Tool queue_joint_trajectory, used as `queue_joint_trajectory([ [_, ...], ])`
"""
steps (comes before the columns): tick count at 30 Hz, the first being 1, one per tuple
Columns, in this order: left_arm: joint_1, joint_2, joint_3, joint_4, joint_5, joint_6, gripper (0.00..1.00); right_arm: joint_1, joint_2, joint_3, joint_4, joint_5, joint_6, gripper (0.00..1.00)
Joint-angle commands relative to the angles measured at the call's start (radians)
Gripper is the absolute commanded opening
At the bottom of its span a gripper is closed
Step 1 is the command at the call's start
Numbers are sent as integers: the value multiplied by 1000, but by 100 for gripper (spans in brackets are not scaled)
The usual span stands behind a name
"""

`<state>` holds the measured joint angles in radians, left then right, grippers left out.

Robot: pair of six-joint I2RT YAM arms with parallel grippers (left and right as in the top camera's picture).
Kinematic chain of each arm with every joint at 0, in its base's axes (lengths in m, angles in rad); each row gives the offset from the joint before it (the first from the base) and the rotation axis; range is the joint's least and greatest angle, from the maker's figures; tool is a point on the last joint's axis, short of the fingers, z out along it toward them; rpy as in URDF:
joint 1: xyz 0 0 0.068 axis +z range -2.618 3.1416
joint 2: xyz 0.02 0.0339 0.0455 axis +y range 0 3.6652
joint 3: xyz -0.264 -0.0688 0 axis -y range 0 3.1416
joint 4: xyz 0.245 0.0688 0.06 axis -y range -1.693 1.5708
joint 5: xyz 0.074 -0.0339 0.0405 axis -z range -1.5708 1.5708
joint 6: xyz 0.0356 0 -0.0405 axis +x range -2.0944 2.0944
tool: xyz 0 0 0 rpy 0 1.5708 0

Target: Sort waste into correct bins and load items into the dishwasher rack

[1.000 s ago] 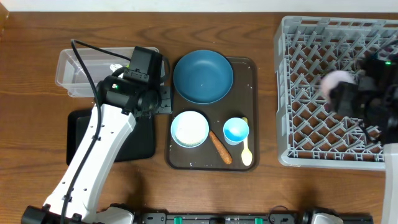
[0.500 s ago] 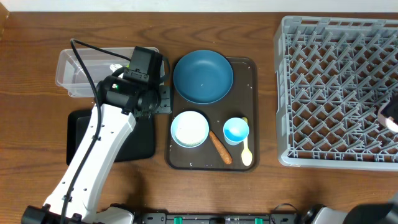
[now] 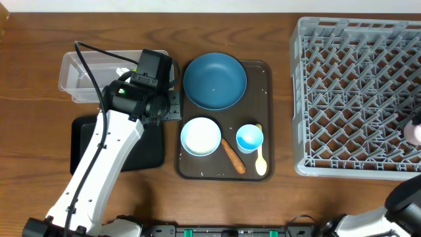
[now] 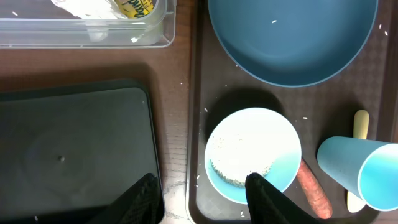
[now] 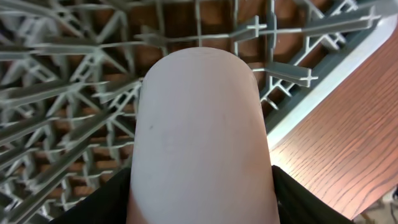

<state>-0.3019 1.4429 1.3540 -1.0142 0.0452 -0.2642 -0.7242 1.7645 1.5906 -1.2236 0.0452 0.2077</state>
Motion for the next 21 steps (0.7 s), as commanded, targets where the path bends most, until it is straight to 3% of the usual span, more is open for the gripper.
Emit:
queue_joint_trajectory([
  [1,4,1,4,-3,-12,9,48,-31,40,22,6,3,25,1],
  [2,4,1,4,-3,-12,9,48,-35,50,23,9,-2,24,1],
  [3,4,1,4,-3,-12,9,48,-37,60,22,13,-16,24,9],
  [6,4,1,4,-2,-12,9,48,-37,74,22,37,-96,23,47],
  [7,4,1,4,-2,-12,9,48,-37,75,22,46,-119,23,52],
  [10,4,1,4,-3,-12,9,48,-36,75,23,68,-180,22,82],
  [11,4,1,4,-3,-12,9,48,-36,75,23,68,-200,19,88],
  [14,4,1,4,-3,-12,9,48,-36,72,23,56,-249,4,99],
  [21,4,1,4,-3,-11,9,49,-35,-5,48,18,-335,-3,99],
])
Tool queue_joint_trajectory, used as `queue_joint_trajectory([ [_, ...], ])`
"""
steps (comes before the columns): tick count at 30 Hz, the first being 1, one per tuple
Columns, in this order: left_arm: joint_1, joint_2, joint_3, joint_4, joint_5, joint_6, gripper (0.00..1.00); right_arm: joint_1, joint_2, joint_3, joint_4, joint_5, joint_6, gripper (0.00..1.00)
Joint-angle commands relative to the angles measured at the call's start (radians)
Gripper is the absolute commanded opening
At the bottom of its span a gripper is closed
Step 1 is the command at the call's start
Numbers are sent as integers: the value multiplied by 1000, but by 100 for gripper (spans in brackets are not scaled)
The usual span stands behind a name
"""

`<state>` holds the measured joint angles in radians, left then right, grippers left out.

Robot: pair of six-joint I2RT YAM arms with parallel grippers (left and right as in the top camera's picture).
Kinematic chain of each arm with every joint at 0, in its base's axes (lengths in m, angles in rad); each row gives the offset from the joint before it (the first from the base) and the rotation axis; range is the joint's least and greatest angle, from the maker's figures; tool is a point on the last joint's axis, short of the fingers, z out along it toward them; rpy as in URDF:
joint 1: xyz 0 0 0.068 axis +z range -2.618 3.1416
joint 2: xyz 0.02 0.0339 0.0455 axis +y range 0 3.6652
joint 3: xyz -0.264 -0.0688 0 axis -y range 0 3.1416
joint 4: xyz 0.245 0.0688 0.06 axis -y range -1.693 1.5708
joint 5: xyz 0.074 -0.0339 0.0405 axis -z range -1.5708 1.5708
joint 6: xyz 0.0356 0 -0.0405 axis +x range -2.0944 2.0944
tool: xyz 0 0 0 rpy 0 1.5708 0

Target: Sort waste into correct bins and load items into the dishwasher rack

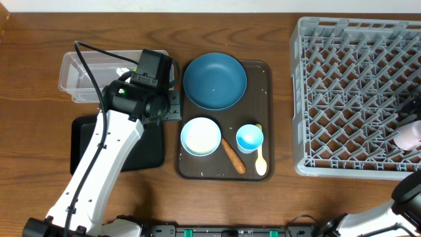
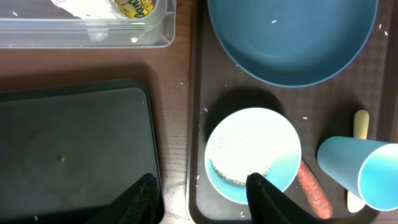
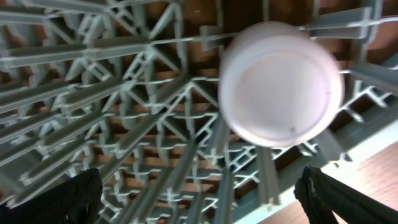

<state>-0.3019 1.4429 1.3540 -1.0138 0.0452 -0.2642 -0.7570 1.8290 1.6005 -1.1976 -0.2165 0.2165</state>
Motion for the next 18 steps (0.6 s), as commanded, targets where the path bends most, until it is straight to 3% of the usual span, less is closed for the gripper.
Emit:
queue_joint_trajectory([
  [1,4,1,4,-3,-10,9,49,-1,-94,41,-12,-90,-13,99],
  [6,3,11,4,8,56,9,58,54,-214,40,-46,-162,-94,99],
  [13,-31,74,3,16,209,9,59,279,-285,40,-163,-158,-225,99],
  [18,-117,125,3,34,217,9,59,450,-283,7,-178,-128,-232,99],
])
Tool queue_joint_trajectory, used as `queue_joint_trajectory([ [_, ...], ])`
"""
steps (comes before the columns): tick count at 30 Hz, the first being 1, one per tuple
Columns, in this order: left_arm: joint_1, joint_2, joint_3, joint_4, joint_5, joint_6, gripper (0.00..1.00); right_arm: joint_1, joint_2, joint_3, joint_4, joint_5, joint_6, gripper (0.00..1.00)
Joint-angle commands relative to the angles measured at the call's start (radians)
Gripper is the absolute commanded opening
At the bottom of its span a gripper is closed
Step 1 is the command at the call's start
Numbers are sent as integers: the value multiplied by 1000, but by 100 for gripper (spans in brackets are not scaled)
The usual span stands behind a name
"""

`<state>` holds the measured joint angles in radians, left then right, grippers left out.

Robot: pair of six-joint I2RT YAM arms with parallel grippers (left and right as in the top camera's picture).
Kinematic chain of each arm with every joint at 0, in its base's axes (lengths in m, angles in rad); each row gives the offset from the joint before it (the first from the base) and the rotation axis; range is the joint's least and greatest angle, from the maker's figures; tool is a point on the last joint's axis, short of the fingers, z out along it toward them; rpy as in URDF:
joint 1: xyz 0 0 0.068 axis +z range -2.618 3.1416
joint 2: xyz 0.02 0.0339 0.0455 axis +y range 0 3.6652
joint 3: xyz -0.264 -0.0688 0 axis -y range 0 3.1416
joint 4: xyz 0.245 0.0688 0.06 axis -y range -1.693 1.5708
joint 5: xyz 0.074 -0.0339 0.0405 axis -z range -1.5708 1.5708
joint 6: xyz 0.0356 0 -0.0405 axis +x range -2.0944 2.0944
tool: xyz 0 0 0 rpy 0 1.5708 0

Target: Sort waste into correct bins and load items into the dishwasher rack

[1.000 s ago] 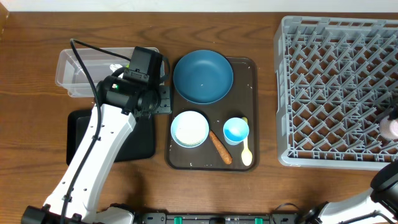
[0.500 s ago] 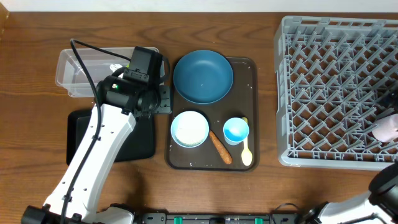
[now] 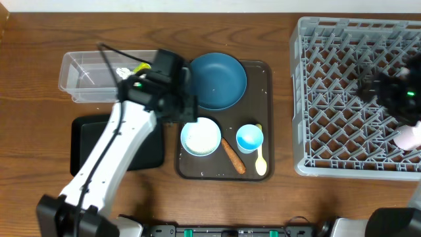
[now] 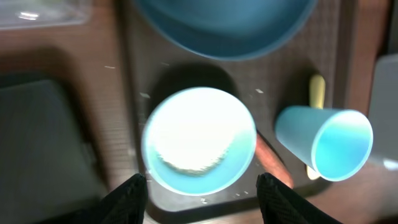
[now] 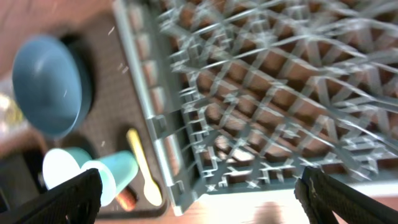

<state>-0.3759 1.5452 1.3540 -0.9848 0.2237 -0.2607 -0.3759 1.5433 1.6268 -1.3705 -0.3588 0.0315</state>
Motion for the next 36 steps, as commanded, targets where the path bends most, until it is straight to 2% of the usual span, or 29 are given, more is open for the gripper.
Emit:
queue_joint_trajectory([
  [1,-61,32,3,12,38,6,59,100,2,-29,-4,34,-47,99],
  [10,-231,135,3,106,38,-3,59,290,2,-136,38,135,-43,99],
  [20,-339,299,3,192,34,-2,58,312,2,-247,92,145,-43,99],
  [22,-342,325,3,194,34,-2,50,312,2,-251,93,146,-43,98],
  [23,-342,332,3,194,30,-2,36,312,2,-251,95,146,-44,99],
  [24,-340,335,3,193,22,-2,28,312,2,-251,96,146,-44,98],
  [25,-338,335,4,194,10,-2,13,312,2,-251,97,146,-44,98],
  [26,-335,333,6,194,4,-2,6,312,2,-251,98,146,-44,98],
  [31,-290,288,27,186,0,-2,6,312,2,-251,105,146,-44,98],
  [36,-177,164,33,188,34,-31,6,312,2,-251,119,219,-43,98],
])
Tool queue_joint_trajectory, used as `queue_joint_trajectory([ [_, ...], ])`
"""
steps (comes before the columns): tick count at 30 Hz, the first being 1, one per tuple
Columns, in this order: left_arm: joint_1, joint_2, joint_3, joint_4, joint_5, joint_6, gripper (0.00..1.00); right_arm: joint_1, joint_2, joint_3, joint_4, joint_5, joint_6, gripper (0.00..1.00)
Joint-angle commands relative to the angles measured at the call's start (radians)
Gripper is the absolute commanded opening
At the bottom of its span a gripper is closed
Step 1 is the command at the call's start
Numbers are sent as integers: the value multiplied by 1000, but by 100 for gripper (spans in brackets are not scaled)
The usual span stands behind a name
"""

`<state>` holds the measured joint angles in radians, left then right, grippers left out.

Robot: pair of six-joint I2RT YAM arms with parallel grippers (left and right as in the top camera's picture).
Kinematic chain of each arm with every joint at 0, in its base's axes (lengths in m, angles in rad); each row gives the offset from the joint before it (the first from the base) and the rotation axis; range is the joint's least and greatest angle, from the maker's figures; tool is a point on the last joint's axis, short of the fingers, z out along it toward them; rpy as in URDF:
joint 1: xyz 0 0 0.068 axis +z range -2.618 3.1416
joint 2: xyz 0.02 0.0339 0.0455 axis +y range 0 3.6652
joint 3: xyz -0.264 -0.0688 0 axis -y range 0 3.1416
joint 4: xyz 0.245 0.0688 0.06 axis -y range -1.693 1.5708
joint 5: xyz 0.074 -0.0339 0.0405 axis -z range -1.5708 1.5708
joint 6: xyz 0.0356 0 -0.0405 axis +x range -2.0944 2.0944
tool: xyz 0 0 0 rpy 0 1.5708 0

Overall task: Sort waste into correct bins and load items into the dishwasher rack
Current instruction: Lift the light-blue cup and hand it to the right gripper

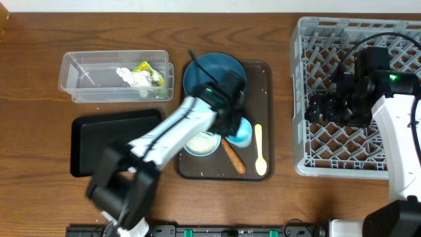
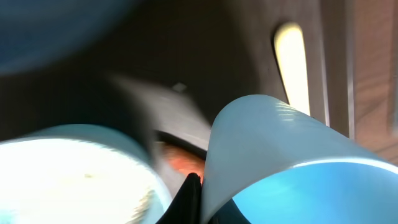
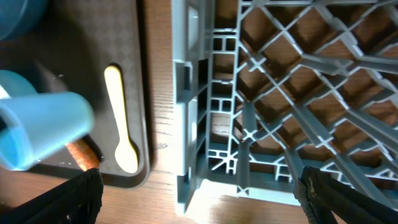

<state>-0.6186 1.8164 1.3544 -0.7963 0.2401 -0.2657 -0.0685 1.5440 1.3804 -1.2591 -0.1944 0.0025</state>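
A light blue cup [image 1: 243, 131] sits on the brown tray [image 1: 264, 72], beside the small bowl of white rice [image 1: 200, 142]. My left gripper [image 1: 235, 125] is down at the cup. In the left wrist view the cup [image 2: 273, 155] fills the frame, and my left gripper [image 2: 204, 193] is shut on its wall with one finger outside and one inside. An orange sausage-like piece [image 1: 233, 158] and a yellow spoon [image 1: 260, 151] lie close by. My right gripper [image 1: 322, 108] hangs open over the left part of the grey rack [image 1: 368, 39]. The pink cup is hidden.
A big blue bowl [image 1: 212, 76] fills the tray's far end. A clear bin [image 1: 85, 85] holding wrappers stands at the back left, with a black tray [image 1: 99, 141] in front of it. The right wrist view shows the rack's corner [image 3: 199, 124] and the spoon [image 3: 118, 118].
My left gripper was open above the small bowl and cup; now it is low at the cup, shut on its wall. My right arm has moved left across the rack, still open.
My right gripper held the pink cup over the rack's right side. Then the cup stood upside down in the rack with the gripper open around it. The right arm then moved left across the rack, and the left gripper went from the black tray's edge to the light blue cup.
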Motion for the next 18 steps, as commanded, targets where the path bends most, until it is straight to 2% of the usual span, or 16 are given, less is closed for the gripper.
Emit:
queue_joint_trajectory([
  [1,95,-133,33,2,34,-44,6,3,2,-4,14,64,-14,99],
  [3,169,-182,33,15,102,-82,6,3,2,-4,37,54,-11,99],
  [5,252,-216,33,45,251,-114,6,3,2,-4,66,-19,-19,99],
  [8,360,-222,32,128,596,-114,6,5,2,-5,119,-310,-142,99],
  [10,401,-212,30,186,780,-113,6,5,3,-5,141,-551,-251,99],
  [12,420,-202,30,220,904,-114,6,10,5,-5,149,-780,-364,99],
  [15,420,-200,29,238,966,-114,6,31,7,-5,156,-952,-465,99],
  [18,407,-200,29,238,965,-114,6,78,7,-5,204,-1020,-479,99],
])
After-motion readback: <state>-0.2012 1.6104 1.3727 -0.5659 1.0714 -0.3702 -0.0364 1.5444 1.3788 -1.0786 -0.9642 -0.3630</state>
